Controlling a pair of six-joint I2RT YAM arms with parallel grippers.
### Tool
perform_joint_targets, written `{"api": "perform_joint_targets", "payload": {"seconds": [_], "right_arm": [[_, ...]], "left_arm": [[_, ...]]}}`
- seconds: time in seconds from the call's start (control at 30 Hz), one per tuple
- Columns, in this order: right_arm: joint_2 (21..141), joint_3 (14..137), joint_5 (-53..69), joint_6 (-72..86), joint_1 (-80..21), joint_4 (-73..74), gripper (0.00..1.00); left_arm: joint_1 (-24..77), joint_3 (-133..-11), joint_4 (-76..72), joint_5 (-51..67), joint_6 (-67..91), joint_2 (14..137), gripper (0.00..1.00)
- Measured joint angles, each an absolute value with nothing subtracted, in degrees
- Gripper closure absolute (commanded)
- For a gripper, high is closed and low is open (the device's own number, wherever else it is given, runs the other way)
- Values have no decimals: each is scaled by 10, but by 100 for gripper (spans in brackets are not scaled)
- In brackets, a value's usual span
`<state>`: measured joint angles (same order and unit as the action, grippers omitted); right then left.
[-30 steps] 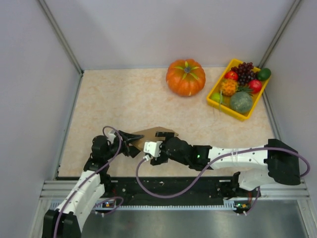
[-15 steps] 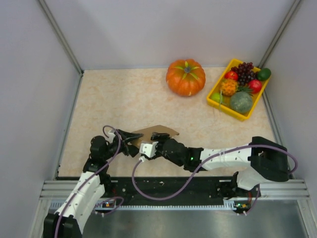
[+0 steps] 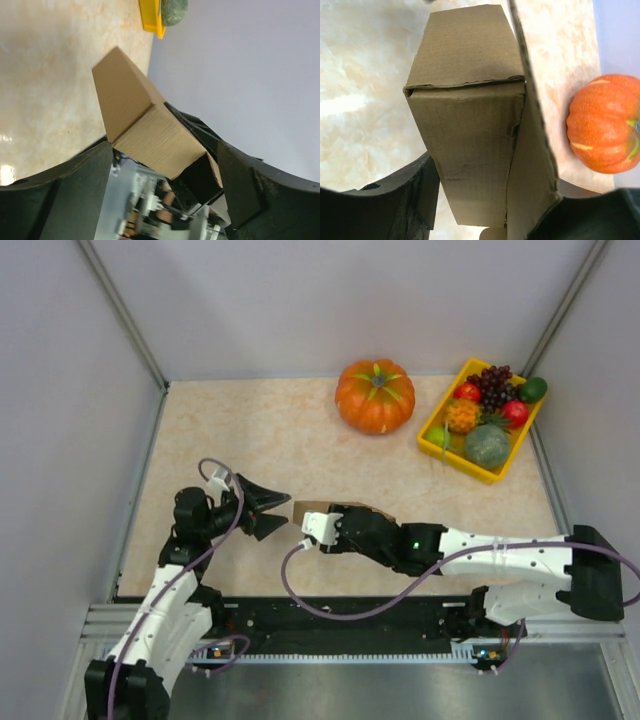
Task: Fold the paper box
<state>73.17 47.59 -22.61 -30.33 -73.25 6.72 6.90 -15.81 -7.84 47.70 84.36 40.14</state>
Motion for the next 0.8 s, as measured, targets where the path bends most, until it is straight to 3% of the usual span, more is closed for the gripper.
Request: {"api": "perform_joint_targets", "payload": {"seconds": [0.27,0.6,0.8], "right_arm": [[726,569,-159,-228,-692,281,59],[901,703,-76,-202,-634,470,53],[953,743,-51,-204,-625,507,39]], "left_arm": [[57,-335,150,379,507,351,24],[57,-257,186,318,397,312,38],[57,-226,183,312,395,305,39]]}}
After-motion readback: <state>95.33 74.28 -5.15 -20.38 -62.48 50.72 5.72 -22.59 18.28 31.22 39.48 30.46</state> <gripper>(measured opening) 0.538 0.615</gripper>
